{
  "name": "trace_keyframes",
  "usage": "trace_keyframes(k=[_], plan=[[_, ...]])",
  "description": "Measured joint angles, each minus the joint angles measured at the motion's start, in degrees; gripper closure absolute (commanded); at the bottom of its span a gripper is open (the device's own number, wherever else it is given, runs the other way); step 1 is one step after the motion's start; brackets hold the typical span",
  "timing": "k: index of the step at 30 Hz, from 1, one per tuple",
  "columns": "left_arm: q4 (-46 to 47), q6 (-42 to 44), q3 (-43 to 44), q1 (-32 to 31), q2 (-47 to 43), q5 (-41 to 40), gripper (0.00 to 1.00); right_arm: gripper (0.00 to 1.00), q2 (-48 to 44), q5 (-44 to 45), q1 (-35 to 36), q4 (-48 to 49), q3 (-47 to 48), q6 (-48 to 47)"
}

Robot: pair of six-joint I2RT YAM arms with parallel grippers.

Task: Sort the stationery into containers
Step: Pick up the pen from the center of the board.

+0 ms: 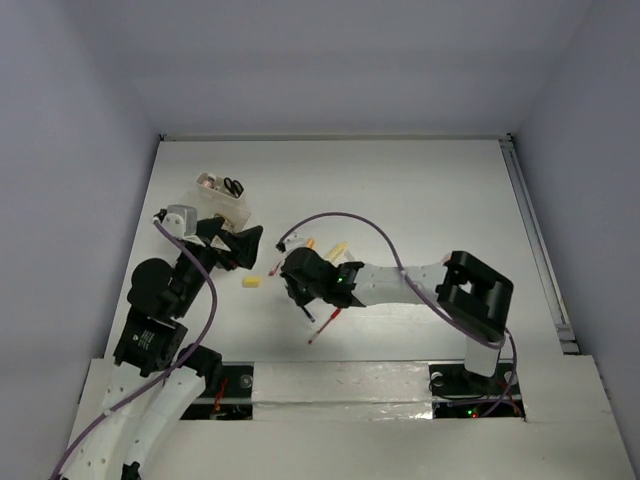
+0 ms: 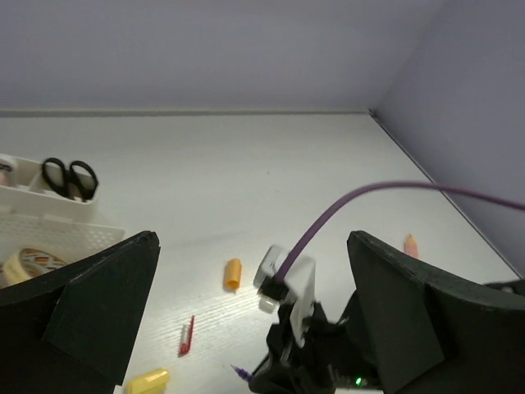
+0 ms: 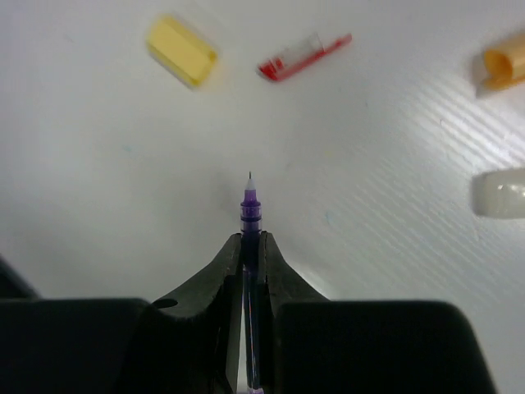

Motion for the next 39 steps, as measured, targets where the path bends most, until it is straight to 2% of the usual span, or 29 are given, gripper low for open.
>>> trace_keyframes(k=[6,13,14,18,24,28,29,32,39], plan=[[0.0,-1.2,0.0,0.0,3.9,8.6,0.02,1.0,-13.3,-4.0,-2.8,16.5,-7.4,1.9],[-1.0,-6.1,0.0,0.0,2.3,14.8,0.13,1.0,-22.9,-8.0,-8.7,31.4,-10.0,5.0],[-0.9,-7.0,-0.1,0.0,2.2,15.6,0.17,1.0,-23.4,-8.6,-9.6,32.7,-10.4,5.5],[0.9,-9.9,-2.7,0.0,2.1,19.2,0.23,1.0,-24.0,-10.5,-12.0,35.6,-10.6,7.3],[4.1,-13.0,-7.0,0.0,5.9,23.8,0.35,1.0,-24.0,-14.7,-12.4,40.8,-11.3,10.3],[6.4,-13.7,-7.4,0.0,8.9,25.0,0.47,1.0,-24.0,-17.4,-12.4,43.5,-11.5,12.6],[7.2,-13.9,-7.4,0.0,9.5,25.2,0.54,1.0,-24.0,-18.1,-12.4,44.1,-11.5,13.0],[8.5,-14.3,-7.4,0.0,10.7,25.6,0.63,1.0,-24.0,-19.4,-12.4,45.2,-11.5,14.0],[10.4,-14.4,-7.4,0.0,11.3,26.0,0.65,1.0,-22.7,-21.3,-12.5,47.2,-11.5,15.8]])
